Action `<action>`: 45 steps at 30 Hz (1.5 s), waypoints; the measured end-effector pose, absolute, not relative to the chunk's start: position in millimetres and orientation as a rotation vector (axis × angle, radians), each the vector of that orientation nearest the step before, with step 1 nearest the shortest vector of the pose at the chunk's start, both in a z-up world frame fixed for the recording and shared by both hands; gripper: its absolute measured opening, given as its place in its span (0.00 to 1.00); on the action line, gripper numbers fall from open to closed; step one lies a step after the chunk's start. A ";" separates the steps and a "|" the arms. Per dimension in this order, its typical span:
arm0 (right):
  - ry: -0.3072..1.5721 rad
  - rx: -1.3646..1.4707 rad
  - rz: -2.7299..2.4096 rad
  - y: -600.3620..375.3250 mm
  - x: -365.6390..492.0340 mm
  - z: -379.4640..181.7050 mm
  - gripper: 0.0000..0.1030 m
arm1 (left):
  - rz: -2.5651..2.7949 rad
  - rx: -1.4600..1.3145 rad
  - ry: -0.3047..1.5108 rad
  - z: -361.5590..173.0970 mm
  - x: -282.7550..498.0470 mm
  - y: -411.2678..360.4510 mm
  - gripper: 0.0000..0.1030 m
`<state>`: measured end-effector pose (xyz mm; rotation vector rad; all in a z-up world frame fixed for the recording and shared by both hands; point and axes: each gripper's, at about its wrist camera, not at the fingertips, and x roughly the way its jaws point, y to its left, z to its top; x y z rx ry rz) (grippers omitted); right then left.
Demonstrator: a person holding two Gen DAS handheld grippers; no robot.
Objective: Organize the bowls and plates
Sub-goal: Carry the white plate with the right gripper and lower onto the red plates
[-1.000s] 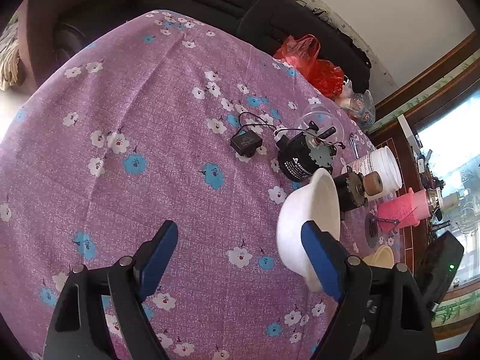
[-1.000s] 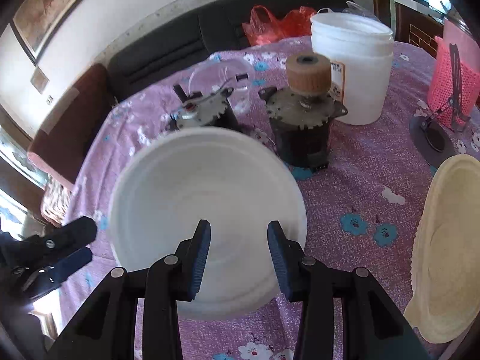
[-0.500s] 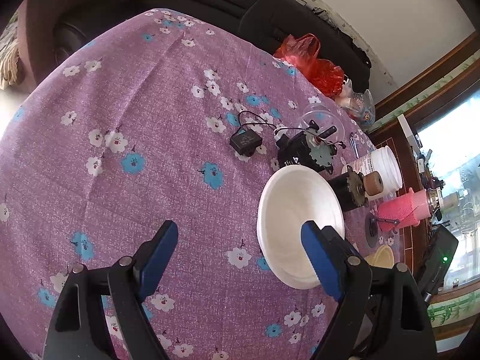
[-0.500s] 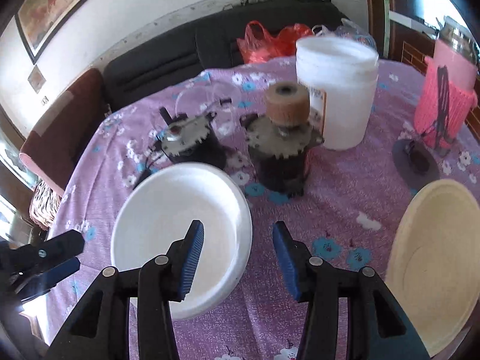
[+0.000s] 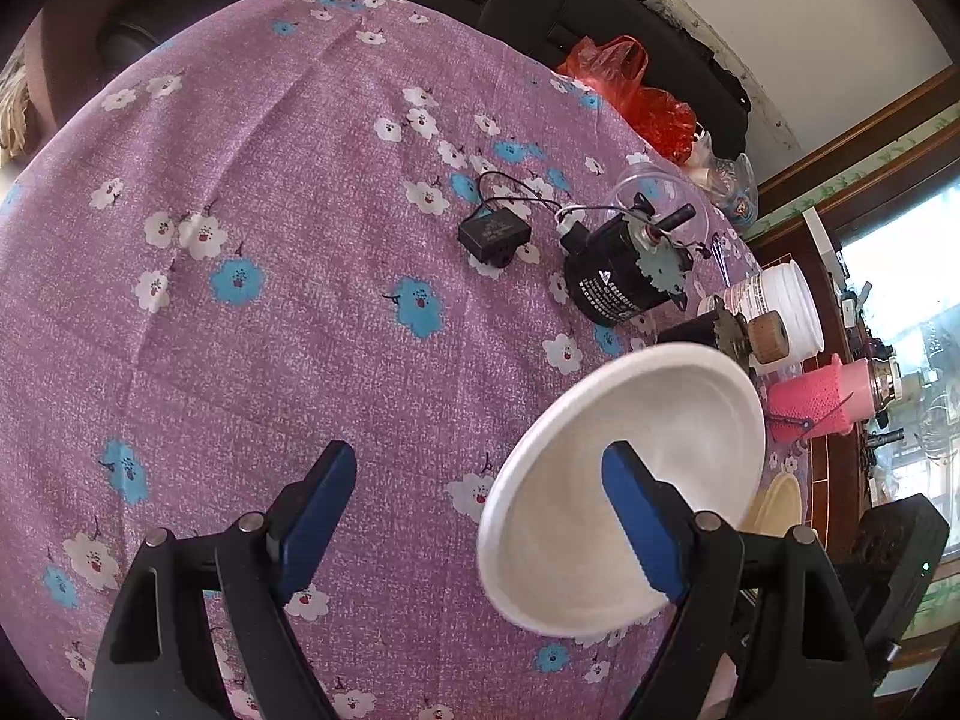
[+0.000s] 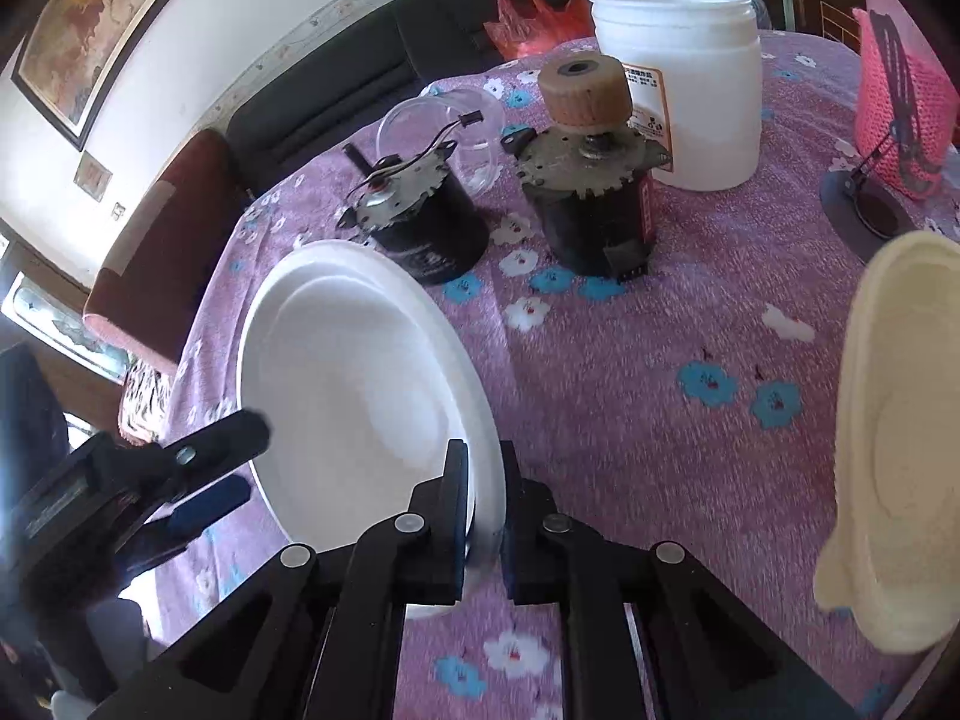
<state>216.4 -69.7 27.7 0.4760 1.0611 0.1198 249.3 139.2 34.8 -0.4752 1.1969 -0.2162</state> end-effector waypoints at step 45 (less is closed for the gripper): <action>1.102 0.229 0.416 95.6 27.0 36.9 0.13 | 0.015 -0.349 1.133 45.3 4.2 259.9 0.32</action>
